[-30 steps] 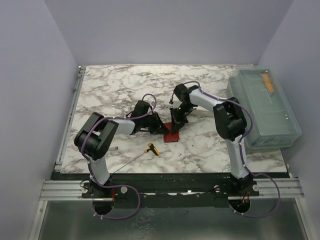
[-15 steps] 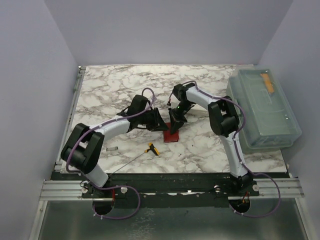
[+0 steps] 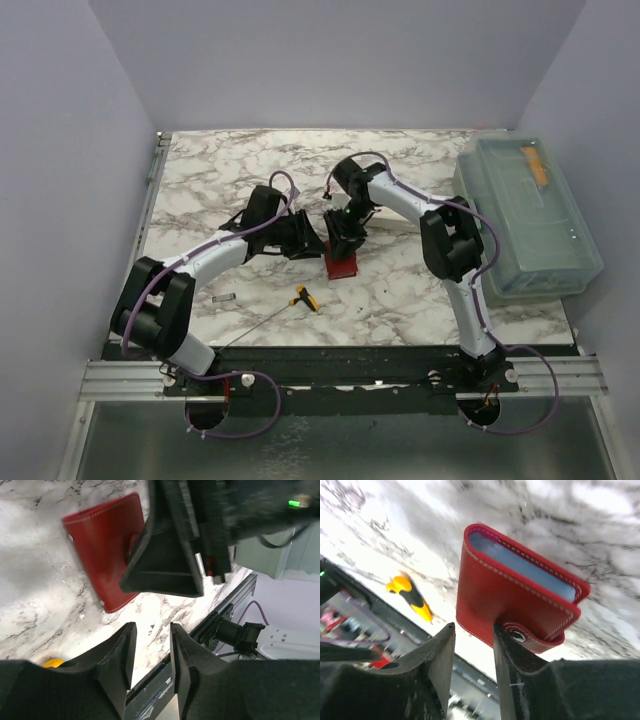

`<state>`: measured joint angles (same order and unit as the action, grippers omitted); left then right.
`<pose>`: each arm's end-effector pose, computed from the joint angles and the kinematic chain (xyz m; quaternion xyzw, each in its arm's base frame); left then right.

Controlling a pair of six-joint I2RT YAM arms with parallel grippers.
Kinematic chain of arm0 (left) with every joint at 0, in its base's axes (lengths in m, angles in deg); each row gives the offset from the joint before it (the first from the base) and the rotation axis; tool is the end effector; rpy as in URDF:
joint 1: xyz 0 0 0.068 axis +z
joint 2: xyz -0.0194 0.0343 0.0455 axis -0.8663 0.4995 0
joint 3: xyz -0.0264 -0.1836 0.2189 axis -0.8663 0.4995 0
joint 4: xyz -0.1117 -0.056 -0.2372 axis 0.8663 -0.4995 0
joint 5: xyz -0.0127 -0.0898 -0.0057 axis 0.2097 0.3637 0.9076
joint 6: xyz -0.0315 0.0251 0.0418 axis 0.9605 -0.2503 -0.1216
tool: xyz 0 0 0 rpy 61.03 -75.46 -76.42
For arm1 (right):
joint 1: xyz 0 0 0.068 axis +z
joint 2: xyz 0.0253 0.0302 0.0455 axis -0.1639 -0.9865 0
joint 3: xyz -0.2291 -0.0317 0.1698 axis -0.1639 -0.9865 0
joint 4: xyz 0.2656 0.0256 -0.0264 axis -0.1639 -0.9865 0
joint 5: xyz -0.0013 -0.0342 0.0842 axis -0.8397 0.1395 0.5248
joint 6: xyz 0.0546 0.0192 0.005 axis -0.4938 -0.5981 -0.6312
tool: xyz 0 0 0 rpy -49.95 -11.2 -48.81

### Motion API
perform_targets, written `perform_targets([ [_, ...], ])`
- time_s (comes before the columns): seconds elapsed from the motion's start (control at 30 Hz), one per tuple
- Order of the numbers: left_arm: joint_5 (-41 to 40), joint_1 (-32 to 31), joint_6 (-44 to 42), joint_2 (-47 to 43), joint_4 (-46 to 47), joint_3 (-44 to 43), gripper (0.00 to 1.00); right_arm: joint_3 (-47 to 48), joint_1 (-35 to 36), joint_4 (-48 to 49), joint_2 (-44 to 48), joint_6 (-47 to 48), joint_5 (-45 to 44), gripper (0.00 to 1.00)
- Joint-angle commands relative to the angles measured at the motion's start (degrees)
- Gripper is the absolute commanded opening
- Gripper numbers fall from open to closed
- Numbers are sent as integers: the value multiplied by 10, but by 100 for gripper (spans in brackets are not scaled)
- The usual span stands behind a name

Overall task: Put the credit cards into the card holder
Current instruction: Close the card holder at the center of the board.

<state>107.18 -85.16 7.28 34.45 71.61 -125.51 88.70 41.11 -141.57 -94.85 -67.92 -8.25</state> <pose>0.2810 -0.1575 0.2188 -0.0259 0.8817 -0.4401 0.1678 0.3815 0.2626 0.1568 0.1745 -0.9405 -0.2735 0.1008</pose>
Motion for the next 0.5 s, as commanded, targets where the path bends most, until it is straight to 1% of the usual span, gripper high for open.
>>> perform_targets([
  [0.0,-5,0,4,26,1,-3,44,-4,7,91,63,-29,-146,42],
  [0.03,-10,0,6,29,2,-4,50,-21,9,97,83,-40,-151,44],
  [0.07,-15,1,9,31,2,-4,53,-40,11,105,104,-50,-157,46],
  [0.1,-18,2,11,32,4,-4,54,-57,12,110,121,-58,-161,48],
  [0.2,-19,7,20,39,14,1,54,-102,14,125,168,-75,-188,51],
  [0.3,-7,9,39,47,45,2,53,-141,14,153,203,-95,-233,51],
  [0.37,17,10,59,64,74,-4,50,-169,15,178,218,-112,-267,51],
  [0.43,33,9,78,89,94,-18,38,-171,16,189,220,-128,-293,48],
  [0.47,39,8,86,101,106,-24,34,-169,18,190,217,-135,-304,46],
])
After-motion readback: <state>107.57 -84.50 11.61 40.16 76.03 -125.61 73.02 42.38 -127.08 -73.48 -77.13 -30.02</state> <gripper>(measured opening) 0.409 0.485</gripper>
